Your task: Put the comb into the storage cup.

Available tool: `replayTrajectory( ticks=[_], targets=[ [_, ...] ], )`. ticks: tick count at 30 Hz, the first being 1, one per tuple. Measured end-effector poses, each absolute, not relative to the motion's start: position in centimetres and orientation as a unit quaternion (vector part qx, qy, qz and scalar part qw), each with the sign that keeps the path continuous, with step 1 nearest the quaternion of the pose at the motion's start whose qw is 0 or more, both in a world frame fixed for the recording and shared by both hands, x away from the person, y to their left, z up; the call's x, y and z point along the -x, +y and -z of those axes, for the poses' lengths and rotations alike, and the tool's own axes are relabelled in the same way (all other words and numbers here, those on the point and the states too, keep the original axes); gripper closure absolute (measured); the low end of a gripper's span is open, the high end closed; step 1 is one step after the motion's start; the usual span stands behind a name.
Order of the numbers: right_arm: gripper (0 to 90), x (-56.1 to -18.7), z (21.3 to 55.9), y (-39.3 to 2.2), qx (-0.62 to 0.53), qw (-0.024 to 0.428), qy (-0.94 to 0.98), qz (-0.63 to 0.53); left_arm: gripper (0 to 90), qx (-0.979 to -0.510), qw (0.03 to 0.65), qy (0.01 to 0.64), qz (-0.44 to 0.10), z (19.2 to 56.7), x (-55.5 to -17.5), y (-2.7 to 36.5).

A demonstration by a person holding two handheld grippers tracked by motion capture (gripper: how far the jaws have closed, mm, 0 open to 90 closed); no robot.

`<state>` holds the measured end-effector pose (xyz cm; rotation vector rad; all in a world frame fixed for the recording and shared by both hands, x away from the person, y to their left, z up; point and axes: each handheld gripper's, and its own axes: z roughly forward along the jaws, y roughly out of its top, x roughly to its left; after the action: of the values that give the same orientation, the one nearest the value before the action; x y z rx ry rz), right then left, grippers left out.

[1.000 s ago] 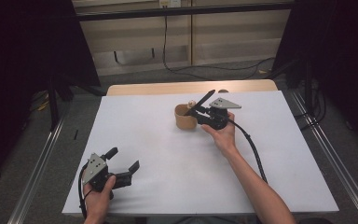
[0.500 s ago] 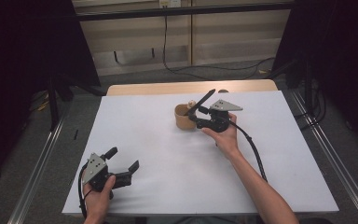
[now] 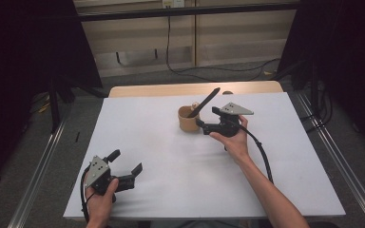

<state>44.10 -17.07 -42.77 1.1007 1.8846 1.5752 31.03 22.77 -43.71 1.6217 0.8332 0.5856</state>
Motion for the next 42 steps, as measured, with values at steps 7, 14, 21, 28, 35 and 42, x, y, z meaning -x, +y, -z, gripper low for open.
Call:
replayTrajectory(
  ticks=[7, 14, 21, 28, 35, 42],
  targets=[
    [2.7, -43.2, 42.3, -17.9, -0.404, 0.237, 0.672, -0.574, 3.1, -0.692, 0.573, 0.358, -0.254, 43.7, -31.1, 22.9],
    [0.5, -42.4, 41.9, -18.6, -0.405, 0.257, 0.667, -0.571, 3.2, -0.691, 0.573, 0.357, -0.256, 43.6, -31.1, 22.9],
    [1.0, -41.5, 41.4, -19.2, -0.404, 0.266, 0.664, -0.57, 3.2, -0.687, 0.575, 0.362, -0.258, 43.7, -31.0, 22.9],
    [1.2, -41.1, 41.5, -19.7, -0.411, 0.28, 0.662, -0.561, 3.1, -0.683, 0.578, 0.363, -0.26, 43.6, -30.9, 23.1],
    [1.1, -40.0, 41.2, -20.2, -0.412, 0.313, 0.655, -0.551, 3.1, -0.683, 0.578, 0.363, -0.26, 43.6, -30.8, 23.1],
    [1.0, -38.8, 41.4, -21.3, -0.423, 0.331, 0.643, -0.546, 3.2, -0.681, 0.576, 0.367, -0.262, 43.7, -30.8, 23.1]
  ],
)
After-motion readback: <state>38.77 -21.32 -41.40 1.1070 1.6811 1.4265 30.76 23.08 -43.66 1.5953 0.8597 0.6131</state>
